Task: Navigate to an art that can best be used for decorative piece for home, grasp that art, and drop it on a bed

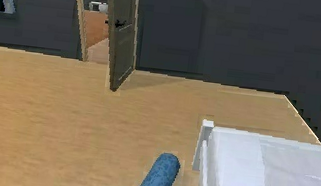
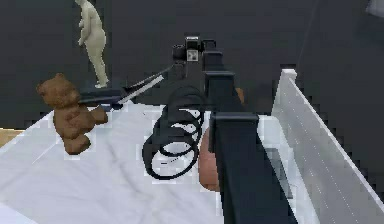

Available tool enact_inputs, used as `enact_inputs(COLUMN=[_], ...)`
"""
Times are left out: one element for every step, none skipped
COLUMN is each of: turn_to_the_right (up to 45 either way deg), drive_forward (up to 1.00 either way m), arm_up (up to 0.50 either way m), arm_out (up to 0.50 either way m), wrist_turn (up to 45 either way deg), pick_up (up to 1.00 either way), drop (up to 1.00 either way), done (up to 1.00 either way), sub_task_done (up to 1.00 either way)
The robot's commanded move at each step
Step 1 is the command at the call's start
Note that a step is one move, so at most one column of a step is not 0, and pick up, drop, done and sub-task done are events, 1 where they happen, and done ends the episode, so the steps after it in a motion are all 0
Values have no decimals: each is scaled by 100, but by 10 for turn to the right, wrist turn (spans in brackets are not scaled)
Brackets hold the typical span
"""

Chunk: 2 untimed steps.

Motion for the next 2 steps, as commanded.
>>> enact_inputs(turn_to_the_right=[0,0], drive_forward=[0,0], arm_up=[0,0], arm_out=[0,0], wrist_turn=[450,30], pick_up=[0,0], drop=[0,0], done=[0,0], sub_task_done=[0,0])
